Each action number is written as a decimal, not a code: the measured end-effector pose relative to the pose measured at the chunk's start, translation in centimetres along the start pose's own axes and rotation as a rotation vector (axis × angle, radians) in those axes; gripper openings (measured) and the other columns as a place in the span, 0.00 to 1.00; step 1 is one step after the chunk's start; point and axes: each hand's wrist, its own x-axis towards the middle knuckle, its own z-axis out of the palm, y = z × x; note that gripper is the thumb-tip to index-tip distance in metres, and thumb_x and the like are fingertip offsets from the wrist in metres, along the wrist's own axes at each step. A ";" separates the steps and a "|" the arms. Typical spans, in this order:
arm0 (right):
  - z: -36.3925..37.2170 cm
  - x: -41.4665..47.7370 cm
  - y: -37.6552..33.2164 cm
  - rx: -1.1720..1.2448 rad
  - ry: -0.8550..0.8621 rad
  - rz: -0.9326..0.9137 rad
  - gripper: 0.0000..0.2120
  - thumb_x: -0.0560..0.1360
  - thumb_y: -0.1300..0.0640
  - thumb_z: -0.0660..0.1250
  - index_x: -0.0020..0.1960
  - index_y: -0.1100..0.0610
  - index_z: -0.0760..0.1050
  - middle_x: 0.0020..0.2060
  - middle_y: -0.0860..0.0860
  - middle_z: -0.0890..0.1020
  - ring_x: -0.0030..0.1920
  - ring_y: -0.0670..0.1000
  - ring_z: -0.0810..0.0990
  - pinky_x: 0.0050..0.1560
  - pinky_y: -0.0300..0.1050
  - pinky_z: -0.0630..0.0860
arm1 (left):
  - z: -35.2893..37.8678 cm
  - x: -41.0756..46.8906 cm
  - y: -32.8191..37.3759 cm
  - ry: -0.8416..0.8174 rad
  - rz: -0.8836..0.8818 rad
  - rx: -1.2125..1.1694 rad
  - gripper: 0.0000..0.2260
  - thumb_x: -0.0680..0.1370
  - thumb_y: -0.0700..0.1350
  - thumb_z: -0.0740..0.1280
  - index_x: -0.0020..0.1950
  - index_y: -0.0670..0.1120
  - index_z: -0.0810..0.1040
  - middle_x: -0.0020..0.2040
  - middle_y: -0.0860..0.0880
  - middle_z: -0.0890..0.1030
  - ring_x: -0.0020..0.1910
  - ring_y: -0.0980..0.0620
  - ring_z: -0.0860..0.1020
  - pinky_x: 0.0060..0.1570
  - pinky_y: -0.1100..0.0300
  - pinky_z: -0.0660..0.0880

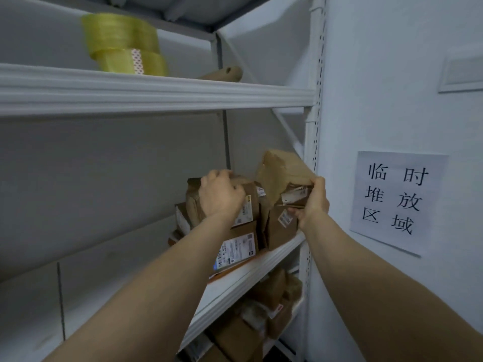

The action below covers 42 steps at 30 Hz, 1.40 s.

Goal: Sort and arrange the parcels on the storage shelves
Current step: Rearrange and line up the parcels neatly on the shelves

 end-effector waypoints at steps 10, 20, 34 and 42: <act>-0.6 6.7 -0.4 -0.364 0.034 -0.002 0.15 0.72 0.45 0.64 0.41 0.58 0.74 0.39 0.55 0.80 0.45 0.58 0.81 0.48 0.55 0.81 | 4.0 3.0 3.3 -0.163 0.127 0.369 0.22 0.76 0.44 0.62 0.70 0.47 0.69 0.68 0.46 0.71 0.72 0.45 0.63 0.75 0.45 0.46; 3.9 10.6 0.7 -0.880 -0.079 -0.149 0.29 0.79 0.43 0.58 0.76 0.55 0.59 0.68 0.59 0.70 0.67 0.62 0.69 0.67 0.57 0.67 | 4.3 6.4 3.2 -0.302 0.036 0.399 0.13 0.75 0.42 0.60 0.59 0.44 0.75 0.58 0.43 0.76 0.62 0.42 0.71 0.67 0.48 0.64; 6.3 13.5 0.5 -1.563 -0.366 -0.495 0.34 0.71 0.45 0.72 0.74 0.45 0.62 0.66 0.58 0.64 0.66 0.60 0.62 0.61 0.53 0.69 | 5.4 10.9 2.8 -0.324 -0.017 0.286 0.14 0.77 0.42 0.62 0.62 0.45 0.76 0.56 0.45 0.79 0.53 0.46 0.78 0.54 0.50 0.77; 9.1 21.6 0.1 -1.518 -0.582 -0.462 0.31 0.75 0.58 0.63 0.76 0.48 0.59 0.70 0.57 0.60 0.67 0.61 0.67 0.65 0.53 0.72 | 8.2 16.3 3.6 -0.356 -0.209 0.322 0.11 0.80 0.38 0.57 0.58 0.36 0.75 0.57 0.40 0.77 0.55 0.43 0.76 0.47 0.58 0.72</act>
